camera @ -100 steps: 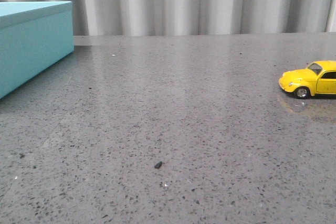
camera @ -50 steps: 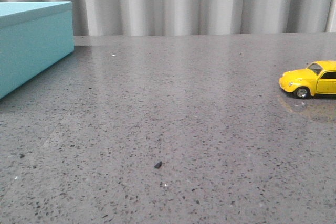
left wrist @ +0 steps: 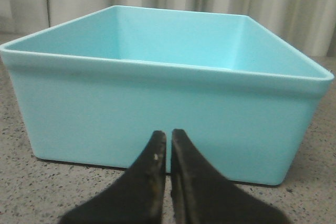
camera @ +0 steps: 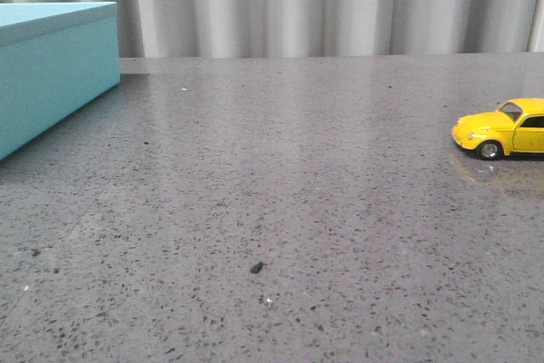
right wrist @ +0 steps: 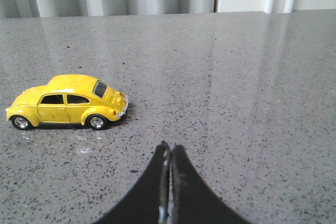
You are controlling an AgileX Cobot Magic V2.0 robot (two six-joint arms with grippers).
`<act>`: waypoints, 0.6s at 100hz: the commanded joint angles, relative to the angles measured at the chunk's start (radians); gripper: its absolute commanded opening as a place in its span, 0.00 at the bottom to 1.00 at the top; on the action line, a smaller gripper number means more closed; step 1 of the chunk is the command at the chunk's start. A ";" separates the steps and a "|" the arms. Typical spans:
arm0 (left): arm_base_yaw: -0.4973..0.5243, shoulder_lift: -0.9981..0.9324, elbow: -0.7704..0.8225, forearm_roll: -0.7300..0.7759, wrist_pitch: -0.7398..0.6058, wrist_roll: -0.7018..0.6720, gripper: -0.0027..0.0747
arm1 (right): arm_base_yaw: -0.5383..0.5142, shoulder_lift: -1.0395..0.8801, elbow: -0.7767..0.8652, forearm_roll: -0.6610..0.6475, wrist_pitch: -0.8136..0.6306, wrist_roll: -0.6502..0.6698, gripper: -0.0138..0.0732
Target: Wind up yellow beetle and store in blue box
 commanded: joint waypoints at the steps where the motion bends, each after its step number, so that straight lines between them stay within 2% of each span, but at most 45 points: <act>1: -0.001 -0.032 0.025 -0.010 -0.087 -0.010 0.01 | -0.008 -0.017 0.022 -0.008 -0.090 -0.008 0.09; 60: -0.001 -0.032 0.025 -0.010 -0.094 -0.010 0.01 | -0.008 -0.009 0.022 -0.017 -0.045 -0.008 0.09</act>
